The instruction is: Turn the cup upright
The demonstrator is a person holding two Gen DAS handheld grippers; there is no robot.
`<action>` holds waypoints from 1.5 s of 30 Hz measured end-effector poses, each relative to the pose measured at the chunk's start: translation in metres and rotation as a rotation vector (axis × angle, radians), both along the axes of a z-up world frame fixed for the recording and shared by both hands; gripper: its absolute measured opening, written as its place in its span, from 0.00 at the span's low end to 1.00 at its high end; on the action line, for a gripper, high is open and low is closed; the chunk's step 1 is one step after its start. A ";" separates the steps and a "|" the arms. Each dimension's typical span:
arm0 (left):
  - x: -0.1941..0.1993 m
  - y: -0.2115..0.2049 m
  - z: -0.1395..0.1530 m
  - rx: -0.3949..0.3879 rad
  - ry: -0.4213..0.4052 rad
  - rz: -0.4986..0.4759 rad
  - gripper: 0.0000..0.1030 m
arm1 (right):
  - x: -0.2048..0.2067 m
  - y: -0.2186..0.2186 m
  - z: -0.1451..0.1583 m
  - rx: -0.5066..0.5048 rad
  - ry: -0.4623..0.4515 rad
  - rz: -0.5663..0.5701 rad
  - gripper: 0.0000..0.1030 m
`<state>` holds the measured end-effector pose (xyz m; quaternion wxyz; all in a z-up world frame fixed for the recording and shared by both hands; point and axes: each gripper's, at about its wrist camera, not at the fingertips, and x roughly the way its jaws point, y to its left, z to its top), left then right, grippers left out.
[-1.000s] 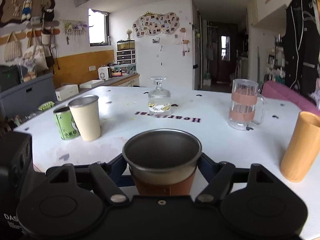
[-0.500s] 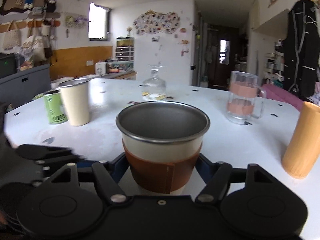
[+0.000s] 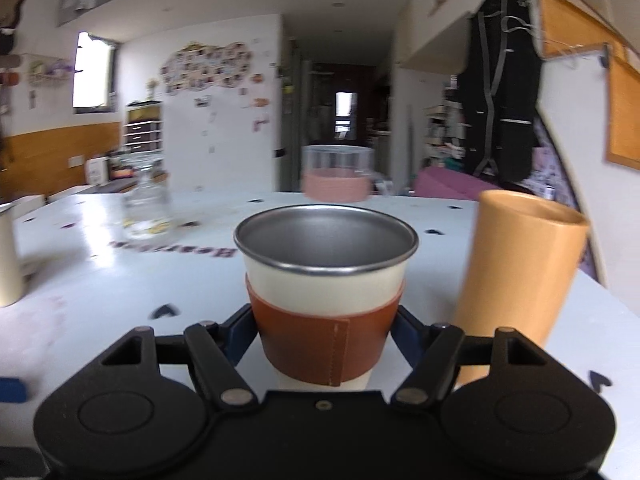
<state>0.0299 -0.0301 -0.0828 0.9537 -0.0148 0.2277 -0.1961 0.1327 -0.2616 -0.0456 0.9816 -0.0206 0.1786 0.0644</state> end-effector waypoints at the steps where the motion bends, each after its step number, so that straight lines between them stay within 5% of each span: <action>1: 0.000 0.000 0.000 0.000 0.000 0.000 0.65 | 0.002 -0.003 -0.001 0.000 -0.004 -0.015 0.71; 17: 0.001 0.000 0.008 0.001 -0.022 0.019 0.65 | 0.014 -0.024 -0.002 0.002 -0.003 -0.081 0.71; 19: 0.002 0.001 0.015 -0.004 -0.032 0.026 0.66 | 0.014 -0.024 -0.004 0.011 0.030 -0.078 0.77; 23: 0.004 0.002 0.030 -0.012 -0.058 0.045 0.71 | -0.011 -0.020 0.000 0.026 0.024 -0.084 0.88; 34: 0.009 -0.007 0.061 -0.020 -0.103 0.103 0.88 | -0.102 -0.031 0.033 0.048 -0.117 -0.181 0.90; 45: 0.004 -0.028 0.069 0.012 -0.139 0.111 1.00 | -0.143 -0.038 0.047 0.017 -0.152 -0.224 0.93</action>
